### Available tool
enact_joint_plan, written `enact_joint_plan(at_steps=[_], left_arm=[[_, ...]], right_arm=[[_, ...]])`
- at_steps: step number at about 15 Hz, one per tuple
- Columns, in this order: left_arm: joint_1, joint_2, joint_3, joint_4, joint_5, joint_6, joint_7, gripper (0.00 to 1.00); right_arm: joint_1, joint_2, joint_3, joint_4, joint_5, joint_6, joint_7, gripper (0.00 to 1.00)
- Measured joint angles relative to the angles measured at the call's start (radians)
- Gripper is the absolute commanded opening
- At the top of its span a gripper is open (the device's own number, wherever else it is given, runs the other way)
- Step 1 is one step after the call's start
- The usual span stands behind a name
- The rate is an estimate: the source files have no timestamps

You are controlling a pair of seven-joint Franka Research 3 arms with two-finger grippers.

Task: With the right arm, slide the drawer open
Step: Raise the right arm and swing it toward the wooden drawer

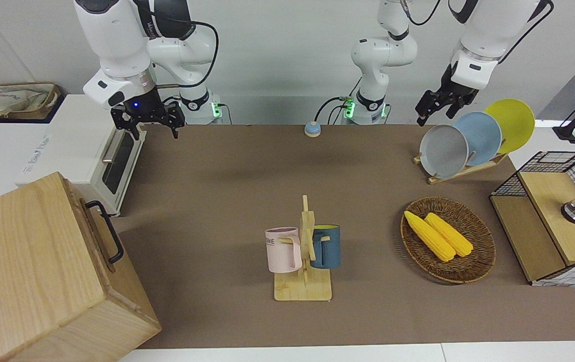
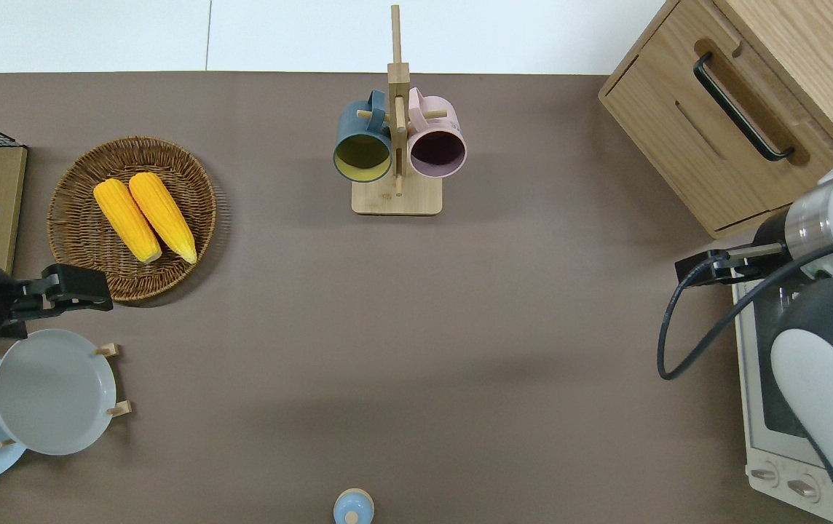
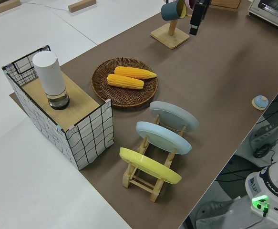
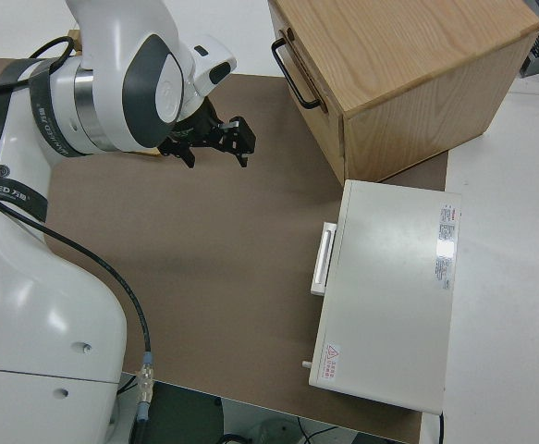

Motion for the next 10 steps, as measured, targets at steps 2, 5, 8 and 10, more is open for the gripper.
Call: enact_joint_plan(at_steps=[2, 5, 8, 10], left_arm=[[0.0, 0.0, 0.0, 0.0, 0.0, 0.0, 0.0, 0.99], [0.0, 0.0, 0.0, 0.0, 0.0, 0.0, 0.0, 0.99], [0.0, 0.0, 0.0, 0.0, 0.0, 0.0, 0.0, 0.99], [0.0, 0.0, 0.0, 0.0, 0.0, 0.0, 0.0, 0.99]], right_arm=[[0.0, 0.005, 0.0, 0.0, -0.014, 0.006, -0.014, 0.994], [0.0, 0.009, 0.003, -0.001, -0.045, 0.008, -0.032, 0.994], [0.0, 0.011, 0.015, -0.001, -0.105, 0.008, -0.076, 0.994], [0.002, 0.013, 0.041, -0.005, -0.179, 0.008, -0.087, 0.994]])
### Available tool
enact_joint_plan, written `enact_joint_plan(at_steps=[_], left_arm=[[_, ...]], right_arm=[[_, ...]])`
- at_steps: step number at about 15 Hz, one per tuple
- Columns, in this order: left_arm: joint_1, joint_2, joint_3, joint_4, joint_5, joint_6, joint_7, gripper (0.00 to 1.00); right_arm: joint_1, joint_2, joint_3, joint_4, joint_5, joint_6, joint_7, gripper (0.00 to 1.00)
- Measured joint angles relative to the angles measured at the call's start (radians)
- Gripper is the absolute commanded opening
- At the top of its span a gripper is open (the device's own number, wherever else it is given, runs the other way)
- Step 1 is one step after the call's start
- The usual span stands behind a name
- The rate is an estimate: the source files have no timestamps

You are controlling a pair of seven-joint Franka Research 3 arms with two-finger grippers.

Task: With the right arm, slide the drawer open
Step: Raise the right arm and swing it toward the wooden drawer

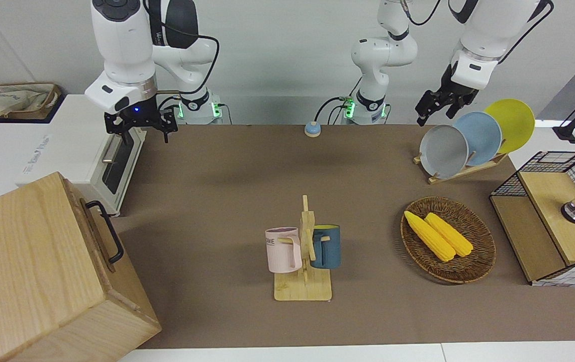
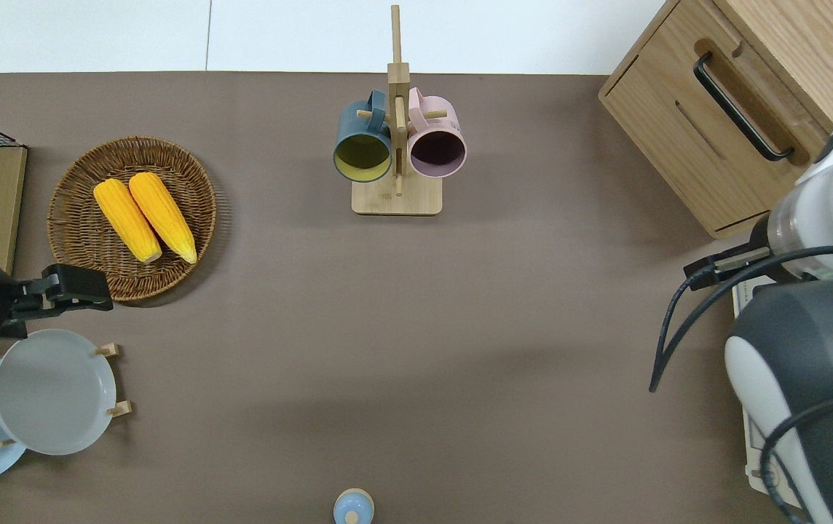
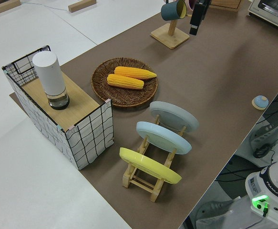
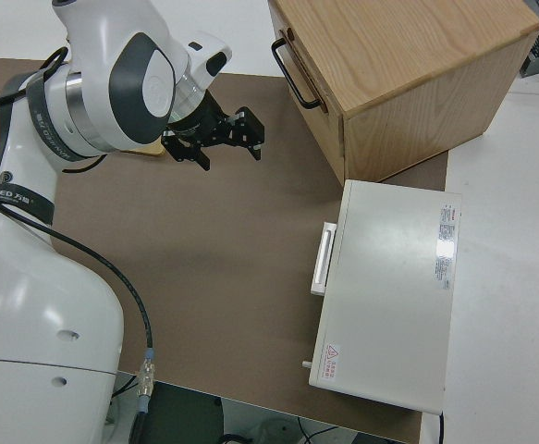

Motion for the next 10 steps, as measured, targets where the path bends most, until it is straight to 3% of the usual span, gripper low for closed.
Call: enact_joint_plan(at_steps=[5, 10], left_arm=[[0.0, 0.0, 0.0, 0.0, 0.0, 0.0, 0.0, 0.99], [0.0, 0.0, 0.0, 0.0, 0.0, 0.0, 0.0, 0.99]], right_arm=[[0.025, 0.009, 0.098, -0.028, -0.244, 0.001, 0.004, 0.992], [0.061, 0.025, 0.155, -0.08, -0.471, 0.018, 0.057, 0.992]])
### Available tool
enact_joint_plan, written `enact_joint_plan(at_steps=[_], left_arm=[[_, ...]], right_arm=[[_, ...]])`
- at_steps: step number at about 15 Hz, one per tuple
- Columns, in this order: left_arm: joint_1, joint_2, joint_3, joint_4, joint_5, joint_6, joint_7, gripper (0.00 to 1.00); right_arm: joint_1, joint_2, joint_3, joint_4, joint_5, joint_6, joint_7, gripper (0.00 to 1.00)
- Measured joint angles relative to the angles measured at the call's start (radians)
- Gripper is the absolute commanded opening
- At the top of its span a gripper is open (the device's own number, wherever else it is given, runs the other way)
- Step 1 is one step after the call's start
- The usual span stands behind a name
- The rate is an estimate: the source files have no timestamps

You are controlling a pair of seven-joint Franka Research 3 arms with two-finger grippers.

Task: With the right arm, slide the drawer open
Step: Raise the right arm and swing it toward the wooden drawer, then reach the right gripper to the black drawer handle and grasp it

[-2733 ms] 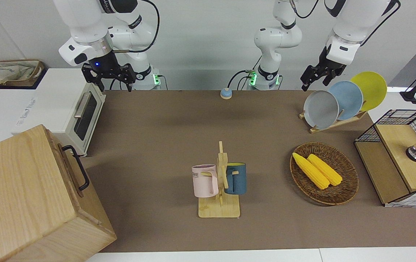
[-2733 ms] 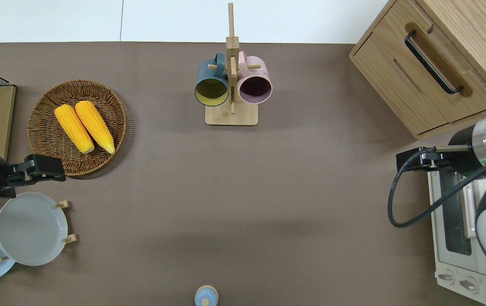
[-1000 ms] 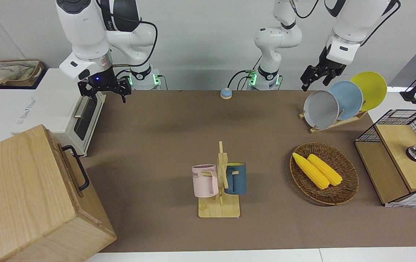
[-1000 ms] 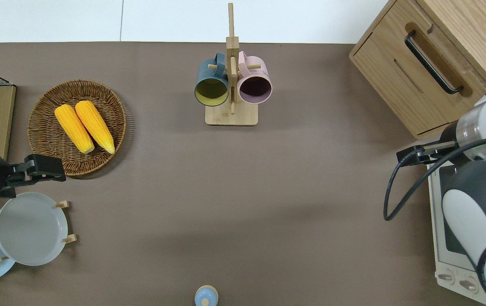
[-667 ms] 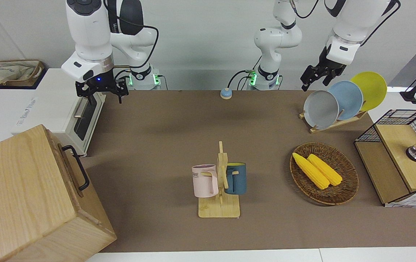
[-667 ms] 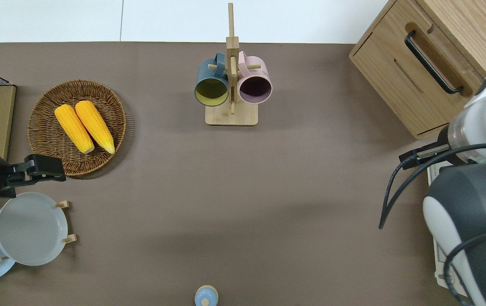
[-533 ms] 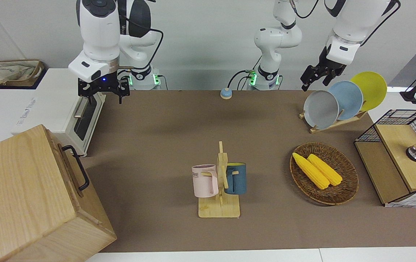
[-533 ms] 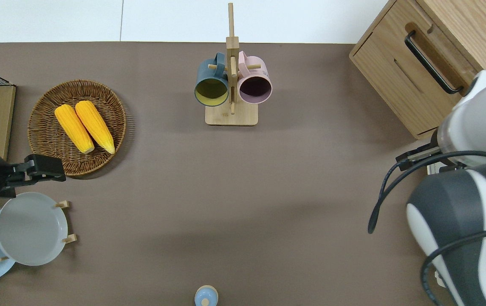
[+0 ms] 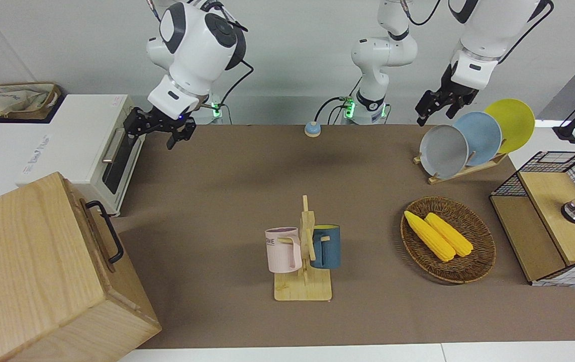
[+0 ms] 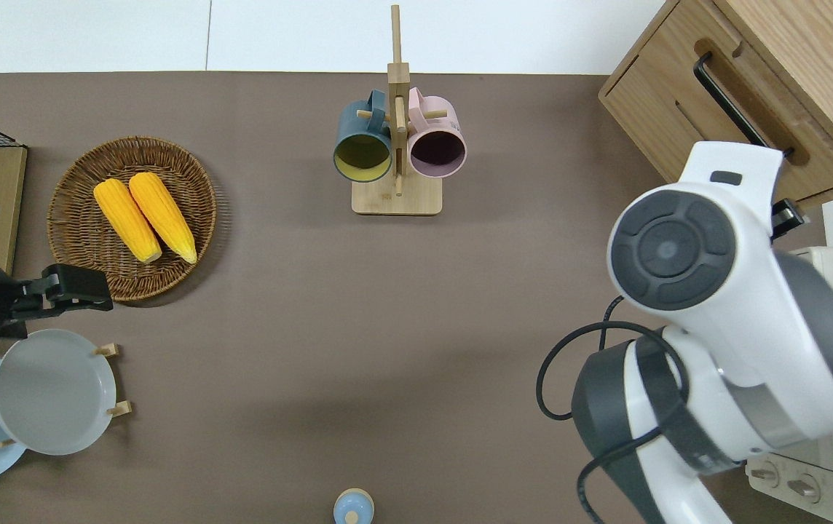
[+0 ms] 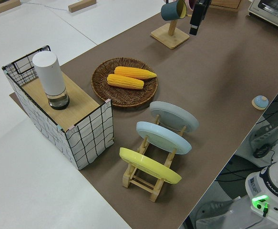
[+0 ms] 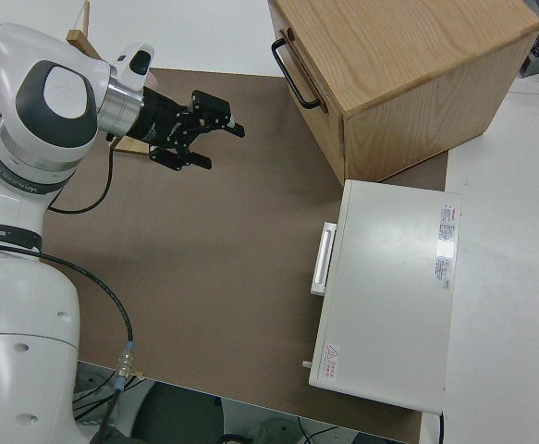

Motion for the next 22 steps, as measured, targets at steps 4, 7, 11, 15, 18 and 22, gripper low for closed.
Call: enact_joint_plan(at_steps=[4, 7, 11, 15, 18, 22], left_arm=[[0.0, 0.0, 0.0, 0.0, 0.0, 0.0, 0.0, 0.99], [0.0, 0.0, 0.0, 0.0, 0.0, 0.0, 0.0, 0.99], [0.0, 0.0, 0.0, 0.0, 0.0, 0.0, 0.0, 0.99], [0.0, 0.0, 0.0, 0.0, 0.0, 0.0, 0.0, 0.99], [0.0, 0.0, 0.0, 0.0, 0.0, 0.0, 0.0, 0.99], [0.0, 0.0, 0.0, 0.0, 0.0, 0.0, 0.0, 0.99]], right_arm=[[0.041, 0.017, 0.011, -0.047, -0.204, 0.015, 0.053, 0.992], [0.061, 0.051, 0.013, -0.06, -0.297, 0.015, 0.103, 0.992], [0.08, 0.106, 0.01, -0.063, -0.438, 0.017, 0.157, 0.987], [0.098, 0.172, 0.008, -0.104, -0.588, 0.016, 0.303, 0.985], [0.099, 0.206, -0.009, -0.114, -0.666, 0.017, 0.369, 0.983], [0.098, 0.228, -0.046, -0.115, -0.747, 0.054, 0.408, 0.979]])
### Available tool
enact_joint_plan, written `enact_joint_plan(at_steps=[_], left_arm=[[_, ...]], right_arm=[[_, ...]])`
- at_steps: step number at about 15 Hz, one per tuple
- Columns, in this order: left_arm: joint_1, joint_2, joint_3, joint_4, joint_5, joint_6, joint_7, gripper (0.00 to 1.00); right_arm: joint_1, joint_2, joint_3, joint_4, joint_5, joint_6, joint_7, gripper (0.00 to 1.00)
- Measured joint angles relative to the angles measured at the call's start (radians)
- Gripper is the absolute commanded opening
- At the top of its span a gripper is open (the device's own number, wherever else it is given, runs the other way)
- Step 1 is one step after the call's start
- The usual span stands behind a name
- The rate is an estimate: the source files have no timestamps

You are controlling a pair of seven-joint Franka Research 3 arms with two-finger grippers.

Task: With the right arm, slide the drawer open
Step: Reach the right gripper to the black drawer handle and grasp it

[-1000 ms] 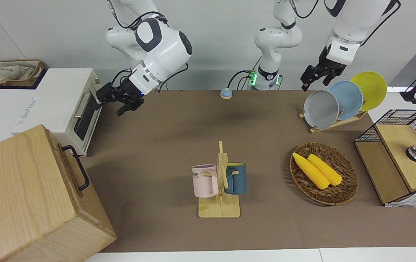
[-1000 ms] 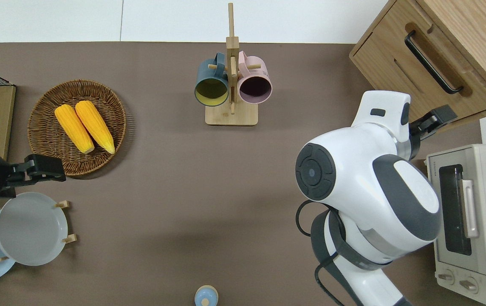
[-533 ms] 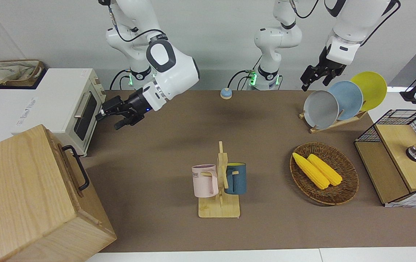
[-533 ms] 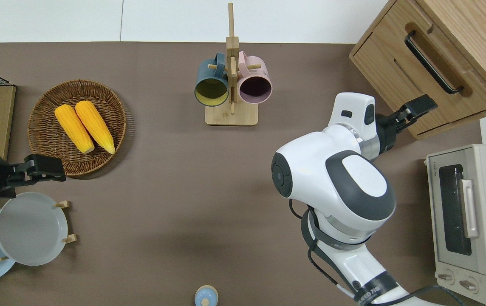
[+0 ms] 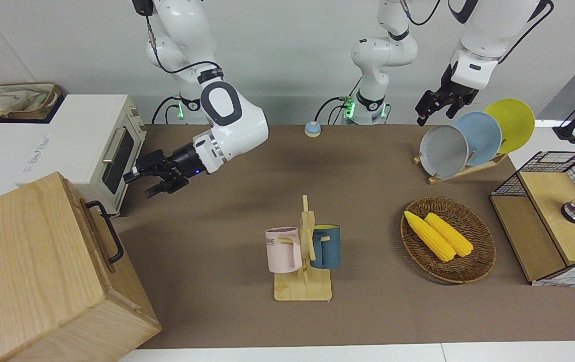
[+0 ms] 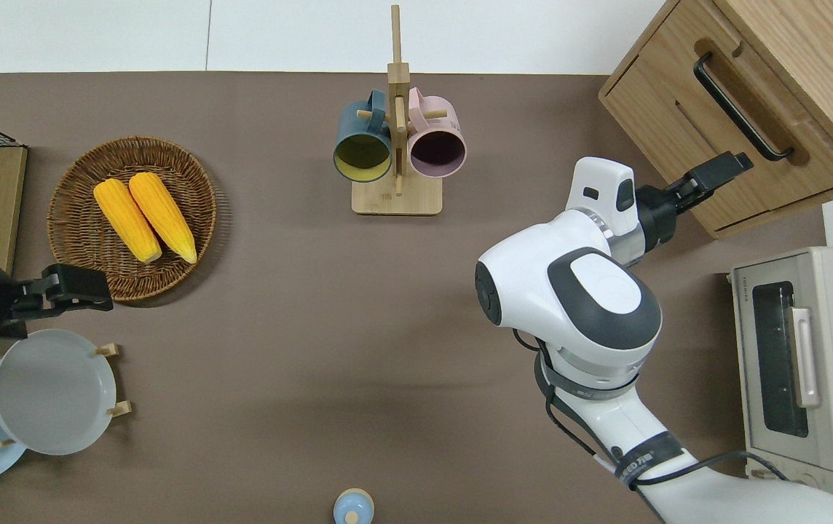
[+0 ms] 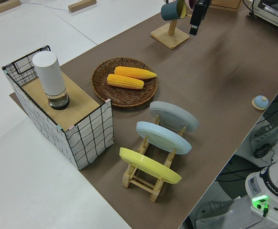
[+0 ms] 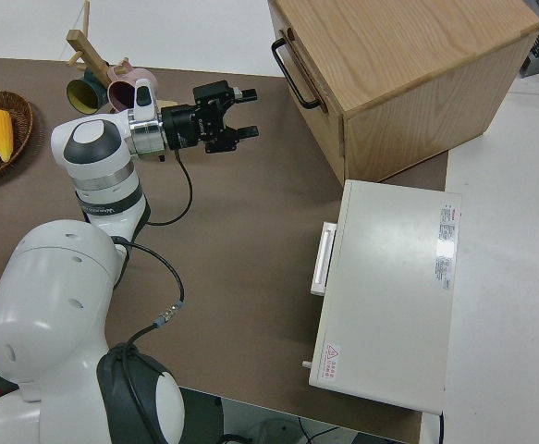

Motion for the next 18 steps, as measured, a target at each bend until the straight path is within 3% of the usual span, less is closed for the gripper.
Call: enact_joint_plan(at_steps=[4, 9, 12, 14, 16, 18], left_arm=[[0.0, 0.0, 0.0, 0.0, 0.0, 0.0, 0.0, 0.99], [0.0, 0.0, 0.0, 0.0, 0.0, 0.0, 0.0, 0.99], [0.0, 0.0, 0.0, 0.0, 0.0, 0.0, 0.0, 0.99], [0.0, 0.0, 0.0, 0.0, 0.0, 0.0, 0.0, 0.99], [0.0, 0.0, 0.0, 0.0, 0.0, 0.0, 0.0, 0.99], [0.0, 0.0, 0.0, 0.0, 0.0, 0.0, 0.0, 0.99]], right_arm=[[-0.002, 0.018, -0.057, 0.0, -0.083, 0.068, 0.012, 0.964], [-0.005, 0.04, -0.106, 0.0, -0.149, 0.149, 0.063, 0.929], [-0.006, 0.051, -0.147, 0.0, -0.195, 0.208, 0.08, 0.808], [-0.006, 0.052, -0.166, 0.0, -0.216, 0.238, 0.093, 0.589], [-0.007, 0.052, -0.179, 0.0, -0.227, 0.254, 0.102, 0.24], [-0.007, 0.052, -0.181, 0.0, -0.228, 0.259, 0.104, 0.03]])
